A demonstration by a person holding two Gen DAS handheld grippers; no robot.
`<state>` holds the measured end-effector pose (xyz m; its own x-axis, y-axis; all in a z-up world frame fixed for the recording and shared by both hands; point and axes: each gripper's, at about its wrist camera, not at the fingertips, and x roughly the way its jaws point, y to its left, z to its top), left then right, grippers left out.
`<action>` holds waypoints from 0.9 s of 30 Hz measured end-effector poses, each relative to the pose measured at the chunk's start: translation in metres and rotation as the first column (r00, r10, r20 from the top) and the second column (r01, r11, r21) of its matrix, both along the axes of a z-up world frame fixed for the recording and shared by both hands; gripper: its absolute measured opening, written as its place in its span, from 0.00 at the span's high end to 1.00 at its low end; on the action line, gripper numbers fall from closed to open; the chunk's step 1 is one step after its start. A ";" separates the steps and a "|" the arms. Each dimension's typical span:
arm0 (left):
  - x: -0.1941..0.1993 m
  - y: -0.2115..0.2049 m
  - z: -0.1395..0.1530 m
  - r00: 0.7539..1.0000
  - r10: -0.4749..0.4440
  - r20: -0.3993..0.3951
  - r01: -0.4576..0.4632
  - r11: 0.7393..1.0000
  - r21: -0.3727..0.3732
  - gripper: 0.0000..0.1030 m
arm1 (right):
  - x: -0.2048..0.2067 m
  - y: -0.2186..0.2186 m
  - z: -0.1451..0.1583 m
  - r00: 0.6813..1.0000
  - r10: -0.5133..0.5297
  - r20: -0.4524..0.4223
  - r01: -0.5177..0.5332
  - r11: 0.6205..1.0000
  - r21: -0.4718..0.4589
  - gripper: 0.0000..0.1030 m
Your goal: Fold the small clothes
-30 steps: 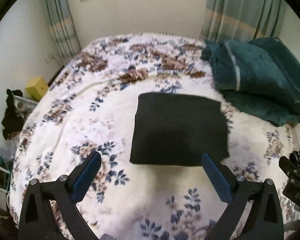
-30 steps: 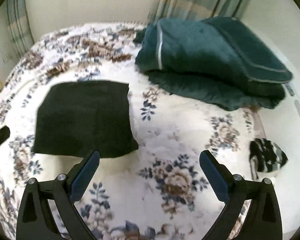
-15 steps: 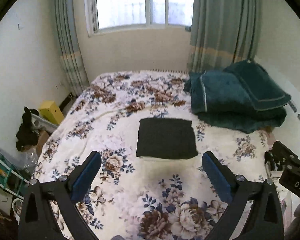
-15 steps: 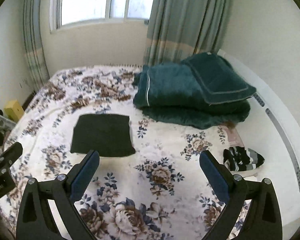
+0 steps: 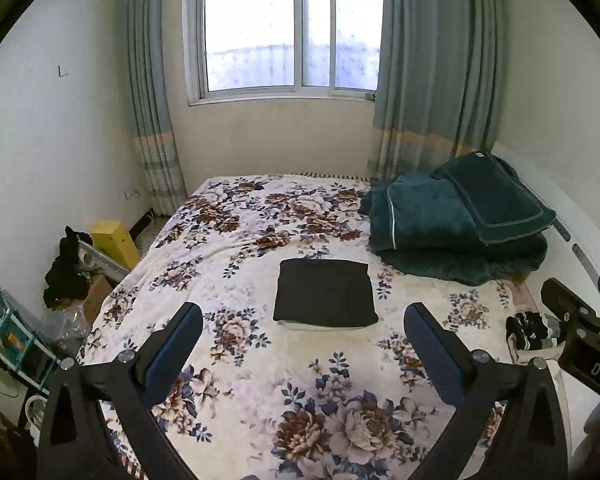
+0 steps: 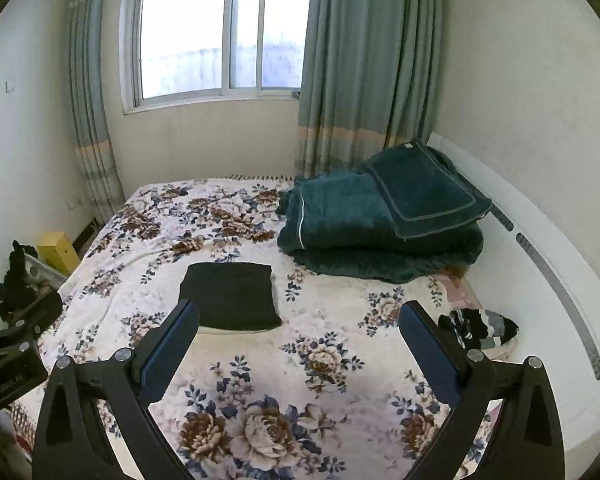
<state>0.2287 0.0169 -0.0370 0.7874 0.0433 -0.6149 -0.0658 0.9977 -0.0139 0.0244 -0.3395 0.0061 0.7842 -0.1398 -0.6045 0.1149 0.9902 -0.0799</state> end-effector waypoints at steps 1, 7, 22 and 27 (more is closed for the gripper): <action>-0.003 -0.001 0.001 1.000 0.003 0.000 -0.003 1.000 -0.001 0.00 | -0.005 -0.001 0.003 1.000 0.004 0.005 -0.004 1.000 0.001 0.01; -0.017 -0.006 0.007 1.000 0.009 -0.014 -0.009 1.000 -0.005 0.00 | -0.020 -0.007 0.014 0.999 0.022 0.024 -0.023 1.000 0.009 0.01; -0.035 -0.006 0.018 0.999 0.037 0.037 -0.037 0.999 0.008 0.00 | -0.030 -0.011 0.028 0.995 0.081 0.049 -0.083 0.996 0.025 0.00; -0.039 -0.006 0.021 0.998 0.039 0.049 -0.040 0.999 0.013 0.00 | -0.035 -0.010 0.030 0.995 0.085 0.050 -0.087 0.996 0.031 0.00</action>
<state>0.1899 0.0108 -0.0159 0.8139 0.0833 -0.5749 -0.1049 0.9945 -0.0045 -0.0106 -0.3493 0.0357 0.8208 -0.0514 -0.5689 0.0322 0.9985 -0.0437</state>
